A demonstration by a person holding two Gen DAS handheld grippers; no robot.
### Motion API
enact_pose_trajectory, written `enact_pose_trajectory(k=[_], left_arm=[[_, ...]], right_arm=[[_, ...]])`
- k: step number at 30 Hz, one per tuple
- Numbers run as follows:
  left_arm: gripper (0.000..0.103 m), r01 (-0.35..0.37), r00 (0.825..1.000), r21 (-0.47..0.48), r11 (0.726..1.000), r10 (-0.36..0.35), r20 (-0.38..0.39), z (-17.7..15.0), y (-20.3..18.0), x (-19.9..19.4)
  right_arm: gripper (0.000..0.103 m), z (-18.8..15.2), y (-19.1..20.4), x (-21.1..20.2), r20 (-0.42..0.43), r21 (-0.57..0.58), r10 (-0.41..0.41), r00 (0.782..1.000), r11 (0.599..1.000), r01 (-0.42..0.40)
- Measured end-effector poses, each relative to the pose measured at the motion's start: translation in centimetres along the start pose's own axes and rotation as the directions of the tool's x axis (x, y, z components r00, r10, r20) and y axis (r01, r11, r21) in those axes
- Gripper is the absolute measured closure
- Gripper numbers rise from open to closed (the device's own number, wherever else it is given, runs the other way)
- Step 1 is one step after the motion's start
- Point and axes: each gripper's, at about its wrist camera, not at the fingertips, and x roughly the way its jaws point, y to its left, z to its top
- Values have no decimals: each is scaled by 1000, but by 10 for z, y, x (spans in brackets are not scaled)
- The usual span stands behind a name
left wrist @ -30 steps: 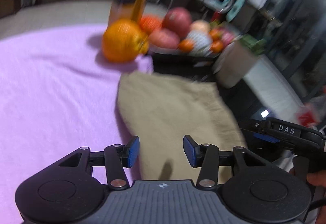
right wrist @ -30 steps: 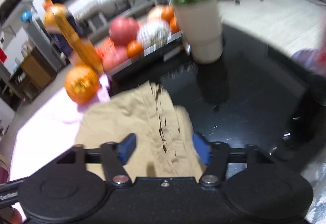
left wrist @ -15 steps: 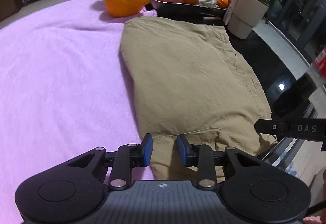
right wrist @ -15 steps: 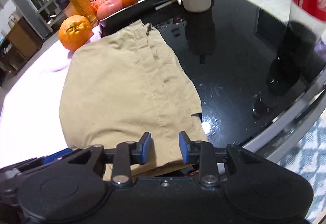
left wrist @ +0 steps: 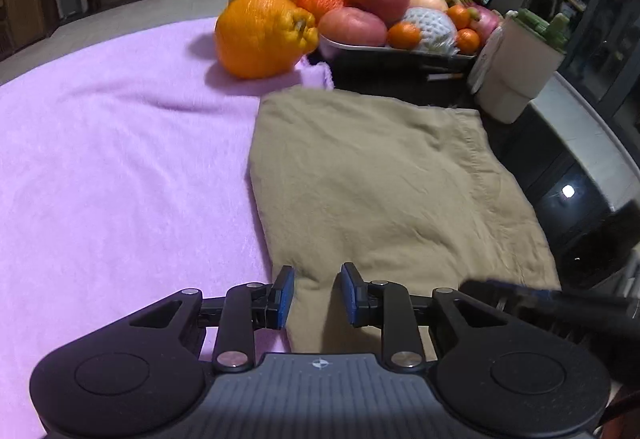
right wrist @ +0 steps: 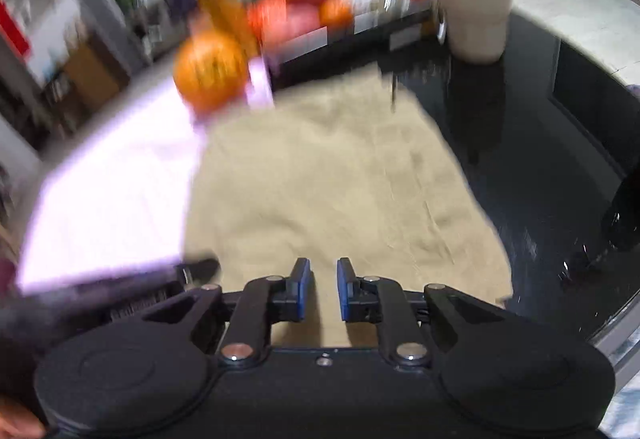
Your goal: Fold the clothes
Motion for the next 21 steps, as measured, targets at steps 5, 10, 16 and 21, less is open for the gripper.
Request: enact_pose_trajectory(k=[5, 10, 16, 21], left_arm=[[77, -16, 999, -3, 1000, 16, -31, -7, 4, -28], [61, -38, 994, -22, 999, 36, -106, -25, 7, -73], [43, -67, 997, 44, 997, 69, -44, -36, -5, -146], [38, -48, 998, 82, 995, 45, 37, -47, -13, -205]], right_arm=[[82, 3, -5, -28, 97, 51, 6, 995, 999, -11], [45, -7, -6, -81, 233, 181, 32, 972, 981, -76], [24, -23, 23, -116, 130, 133, -3, 992, 991, -14], [0, -23, 48, -176, 164, 98, -65, 984, 994, 49]])
